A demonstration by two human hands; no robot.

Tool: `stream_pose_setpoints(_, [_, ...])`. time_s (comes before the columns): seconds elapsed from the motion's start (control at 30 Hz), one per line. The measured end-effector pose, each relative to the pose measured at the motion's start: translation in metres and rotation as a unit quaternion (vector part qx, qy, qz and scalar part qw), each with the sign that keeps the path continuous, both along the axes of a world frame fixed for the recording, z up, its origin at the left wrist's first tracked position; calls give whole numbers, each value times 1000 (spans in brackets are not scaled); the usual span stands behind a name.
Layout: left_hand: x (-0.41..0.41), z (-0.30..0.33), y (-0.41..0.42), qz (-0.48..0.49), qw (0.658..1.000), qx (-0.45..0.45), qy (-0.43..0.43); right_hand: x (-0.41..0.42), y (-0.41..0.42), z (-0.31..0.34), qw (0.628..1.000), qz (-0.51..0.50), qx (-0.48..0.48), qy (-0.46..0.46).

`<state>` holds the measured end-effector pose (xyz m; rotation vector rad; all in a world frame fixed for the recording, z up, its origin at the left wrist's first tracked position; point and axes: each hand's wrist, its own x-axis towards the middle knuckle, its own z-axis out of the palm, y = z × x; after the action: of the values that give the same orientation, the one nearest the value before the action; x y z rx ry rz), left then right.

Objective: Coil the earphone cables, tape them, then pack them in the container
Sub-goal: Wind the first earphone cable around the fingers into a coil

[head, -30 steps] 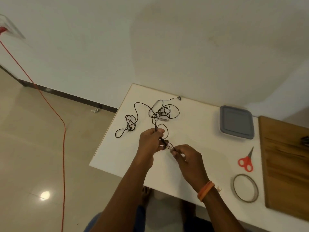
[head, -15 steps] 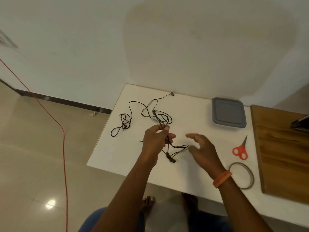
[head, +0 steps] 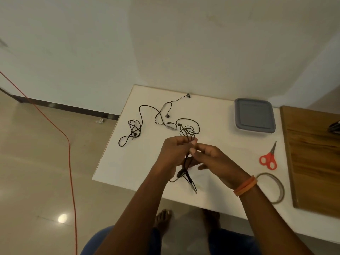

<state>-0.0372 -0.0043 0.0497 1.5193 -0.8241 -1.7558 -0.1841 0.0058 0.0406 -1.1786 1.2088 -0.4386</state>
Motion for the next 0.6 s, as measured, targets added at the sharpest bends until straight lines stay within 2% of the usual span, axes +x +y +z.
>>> stream_pose_setpoints(0.17, [-2, -4, 4, -88, 993, -65, -54, -9, -3, -5, 993, -103, 51, -25])
stream_pose_setpoints(0.27, [-8, -5, 4, -128, 985, -90, -78, -15, -5, -4, 984, -161, 49, -56])
stream_pose_setpoints(0.37, [-13, 0, 4, -116, 987, -96, -56, -17, -7, -2, 979, -187, 31, -75])
stream_pose_setpoints(0.5, [-9, 4, 0, -93, 994, -54, -5, -17, -8, 2, 976, -204, 3, -82])
stream_pose_setpoints(0.6, [-2, 4, -6, -51, 998, -30, -4, -19, -8, 5, 979, -192, -39, -53])
